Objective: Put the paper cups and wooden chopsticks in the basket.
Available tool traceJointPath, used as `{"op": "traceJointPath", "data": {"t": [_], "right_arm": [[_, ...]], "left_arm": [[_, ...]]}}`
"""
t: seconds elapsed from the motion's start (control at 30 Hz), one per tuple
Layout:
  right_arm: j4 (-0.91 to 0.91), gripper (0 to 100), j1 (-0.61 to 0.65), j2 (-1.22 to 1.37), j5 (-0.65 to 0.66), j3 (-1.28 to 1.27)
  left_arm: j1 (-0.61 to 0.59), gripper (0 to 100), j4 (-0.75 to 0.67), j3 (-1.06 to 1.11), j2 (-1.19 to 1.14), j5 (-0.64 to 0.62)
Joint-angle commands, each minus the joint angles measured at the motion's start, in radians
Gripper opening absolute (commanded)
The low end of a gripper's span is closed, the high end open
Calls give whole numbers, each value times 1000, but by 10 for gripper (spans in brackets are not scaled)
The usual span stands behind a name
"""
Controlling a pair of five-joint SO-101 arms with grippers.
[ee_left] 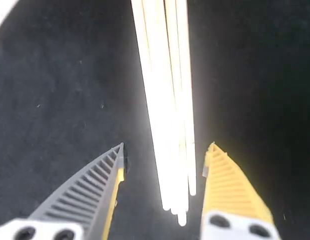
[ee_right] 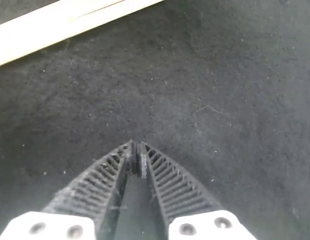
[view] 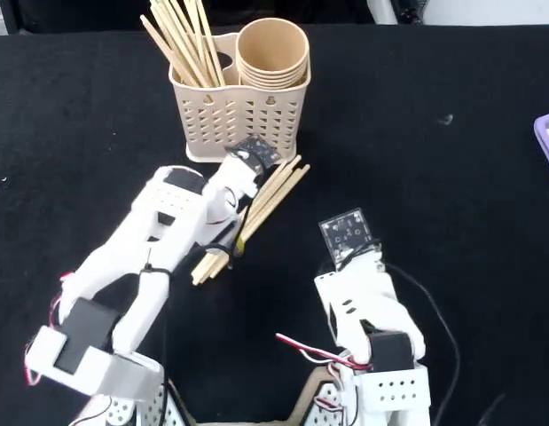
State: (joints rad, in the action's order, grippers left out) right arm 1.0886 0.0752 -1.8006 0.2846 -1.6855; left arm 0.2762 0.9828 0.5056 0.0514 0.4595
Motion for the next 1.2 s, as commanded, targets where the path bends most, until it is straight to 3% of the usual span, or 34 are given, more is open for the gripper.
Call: {"op": "traceJointPath", "data": {"t": [0.0,0.37,0.53,0.7,1.03,1.17], "right_arm": [[-5,11,-17,-93,-9,50],[-5,11,-17,-93,-5,50],[-5,11,-17,-93,-5,48],[-5,11,-17,-94,-5,47],[-5,11,-17,-94,-5,45],[-5,11,-17,-94,-5,45]], "left_arm": [[2,257,-68,-10,-26,-31],[13,255,-112,1,-138,-31],[30,104,-12,-8,-89,-23],[42,28,86,19,15,-18],[-2,30,219,199,235,396],[-73,33,218,214,238,400]]}}
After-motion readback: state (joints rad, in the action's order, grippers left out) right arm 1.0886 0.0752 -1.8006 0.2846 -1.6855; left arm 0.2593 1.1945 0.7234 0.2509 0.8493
